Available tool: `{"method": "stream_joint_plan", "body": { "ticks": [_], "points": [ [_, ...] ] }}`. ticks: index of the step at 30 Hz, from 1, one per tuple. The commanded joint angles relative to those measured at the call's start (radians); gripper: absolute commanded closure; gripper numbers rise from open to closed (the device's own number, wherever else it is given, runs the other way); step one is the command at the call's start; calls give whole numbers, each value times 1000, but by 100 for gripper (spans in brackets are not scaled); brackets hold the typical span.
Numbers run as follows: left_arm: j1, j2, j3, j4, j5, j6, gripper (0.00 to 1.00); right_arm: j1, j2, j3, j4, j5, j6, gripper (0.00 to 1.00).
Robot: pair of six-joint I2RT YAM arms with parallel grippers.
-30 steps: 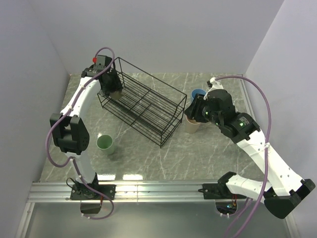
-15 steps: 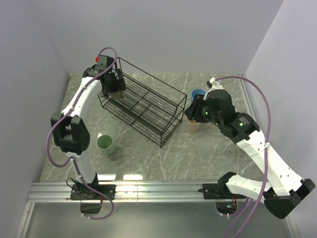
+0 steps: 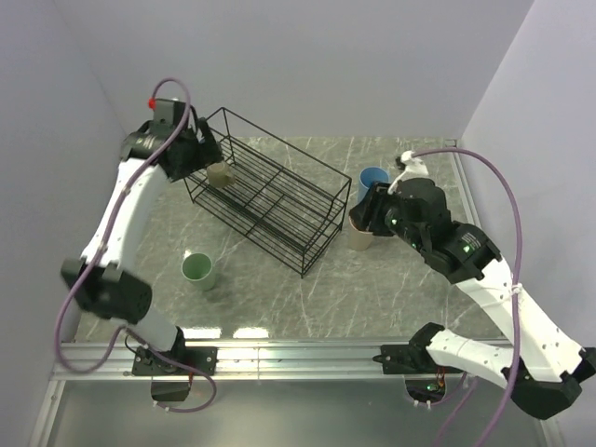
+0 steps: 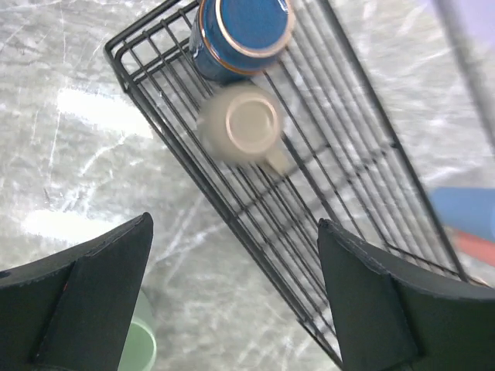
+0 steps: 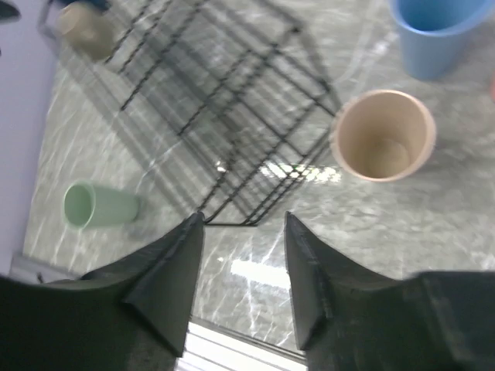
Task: Load the cups into the dish rack
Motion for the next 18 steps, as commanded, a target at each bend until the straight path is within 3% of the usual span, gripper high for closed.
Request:
{"method": "stream_joint_plan", "body": {
  "ticks": [1,6,13,18],
  "points": [
    [3,-194,-92,6,43,-65,8,180,81,133,56,51,-84,40],
    [3,-366,-286,-11,46,-83,9,406,424,400,-7,92,-158,38],
    [4,-622,-617,-43,77,-165,14,419,667,615,20,-194,-135,38],
    [6,-675,-616,-106,57,-206,15,440,892,739,-18,-354,-106,38]
  ]
}}
